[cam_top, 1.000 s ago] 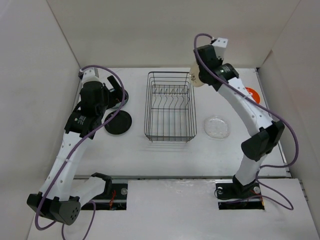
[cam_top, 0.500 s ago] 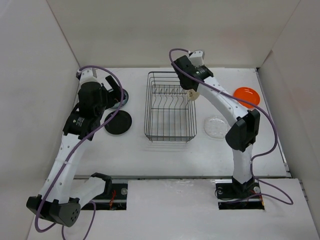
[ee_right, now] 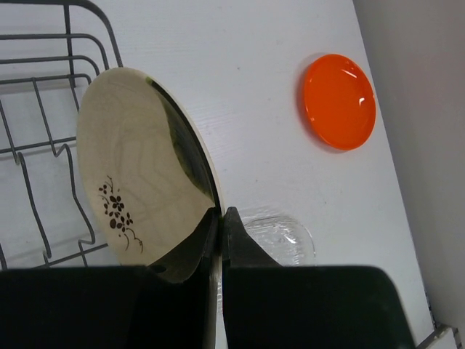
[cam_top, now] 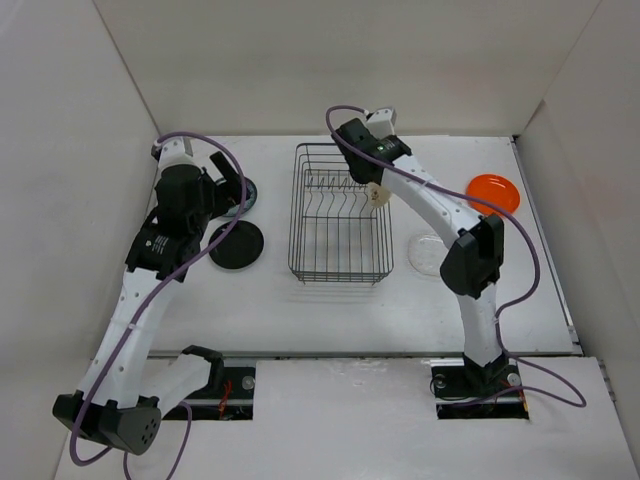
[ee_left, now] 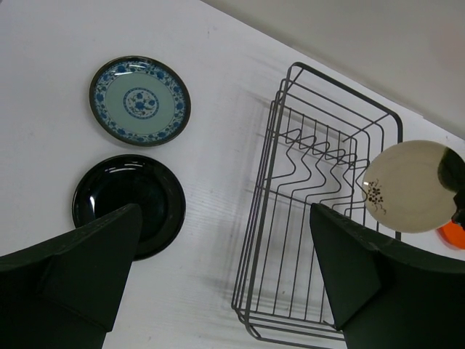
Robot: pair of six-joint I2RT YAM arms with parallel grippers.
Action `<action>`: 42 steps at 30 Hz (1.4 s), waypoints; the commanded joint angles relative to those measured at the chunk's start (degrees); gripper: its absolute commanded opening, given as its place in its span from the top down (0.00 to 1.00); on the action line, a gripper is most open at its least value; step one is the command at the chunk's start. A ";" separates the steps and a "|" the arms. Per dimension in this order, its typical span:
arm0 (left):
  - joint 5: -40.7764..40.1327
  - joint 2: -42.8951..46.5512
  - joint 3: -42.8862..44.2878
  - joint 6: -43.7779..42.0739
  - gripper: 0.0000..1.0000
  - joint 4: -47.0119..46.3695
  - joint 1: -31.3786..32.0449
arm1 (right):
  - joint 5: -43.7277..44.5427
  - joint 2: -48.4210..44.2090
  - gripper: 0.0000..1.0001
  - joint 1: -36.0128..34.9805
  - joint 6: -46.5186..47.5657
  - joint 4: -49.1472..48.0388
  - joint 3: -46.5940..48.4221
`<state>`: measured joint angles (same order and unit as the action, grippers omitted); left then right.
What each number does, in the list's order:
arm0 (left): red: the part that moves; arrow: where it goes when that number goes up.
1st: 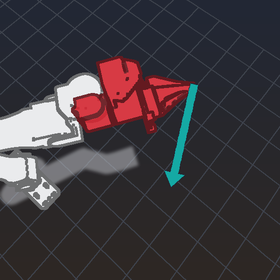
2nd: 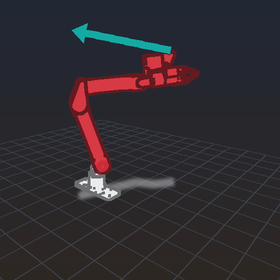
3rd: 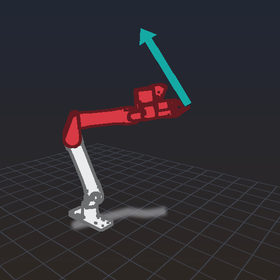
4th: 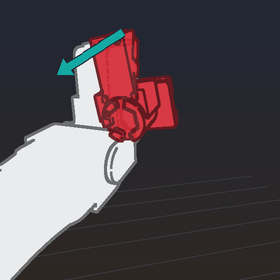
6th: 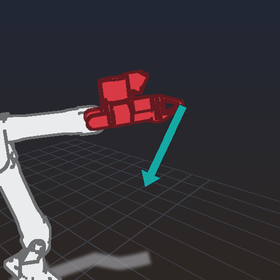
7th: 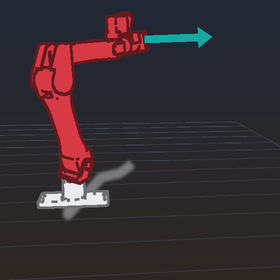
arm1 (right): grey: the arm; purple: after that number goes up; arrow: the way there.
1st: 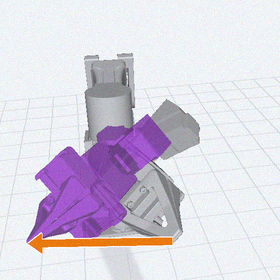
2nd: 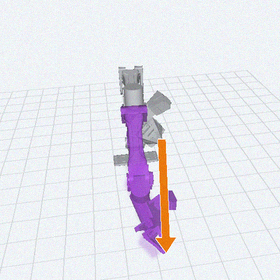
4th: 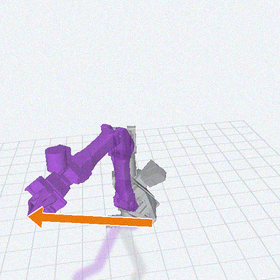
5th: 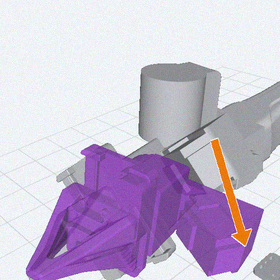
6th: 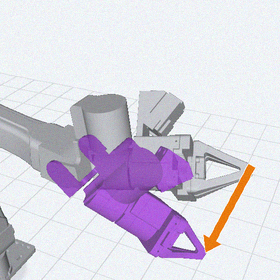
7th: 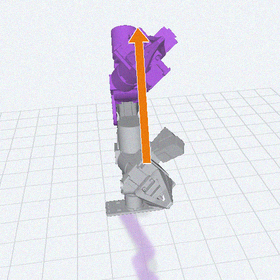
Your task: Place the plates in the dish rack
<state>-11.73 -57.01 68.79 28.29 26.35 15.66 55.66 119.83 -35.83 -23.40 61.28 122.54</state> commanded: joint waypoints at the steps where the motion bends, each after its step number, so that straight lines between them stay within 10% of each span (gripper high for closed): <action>1: -1.11 2.26 -0.59 -0.87 0.00 -1.91 -0.19 | 1.21 1.27 1.00 -0.73 -0.68 -0.10 3.31; 9: -1.11 2.26 -0.59 -0.87 0.00 -1.91 -0.19 | 0.68 5.24 0.98 -0.73 -0.68 -0.10 5.25; 14: -1.11 2.26 -1.12 -0.87 0.00 -2.44 -0.19 | 1.29 5.77 0.54 -1.96 -0.68 -0.10 5.87; 19: -1.11 2.26 -1.64 -0.87 0.00 -2.44 -0.19 | 1.29 5.77 0.50 -2.57 -0.68 -0.10 7.62; 23: -1.11 2.78 -1.65 -0.87 0.00 -2.44 -0.19 | 2.70 2.44 0.22 -2.57 -2.70 -0.10 6.67; 26: -1.11 2.79 -1.65 -0.87 0.00 -2.44 -0.19 | -4.21 -7.44 0.15 3.82 -5.86 -6.48 -3.23; 32: 0.29 3.84 -3.23 -0.87 0.00 -3.58 -0.19 | -52.89 -35.68 0.11 35.35 -12.25 -52.51 -52.41; 42: 3.64 1.91 -4.81 -0.87 0.00 -4.64 -0.19 | -51.60 -38.81 0.09 53.57 -22.21 -57.58 -66.20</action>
<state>-9.63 -55.00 64.25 28.27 24.62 15.64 7.94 82.15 13.74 -41.04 11.55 56.97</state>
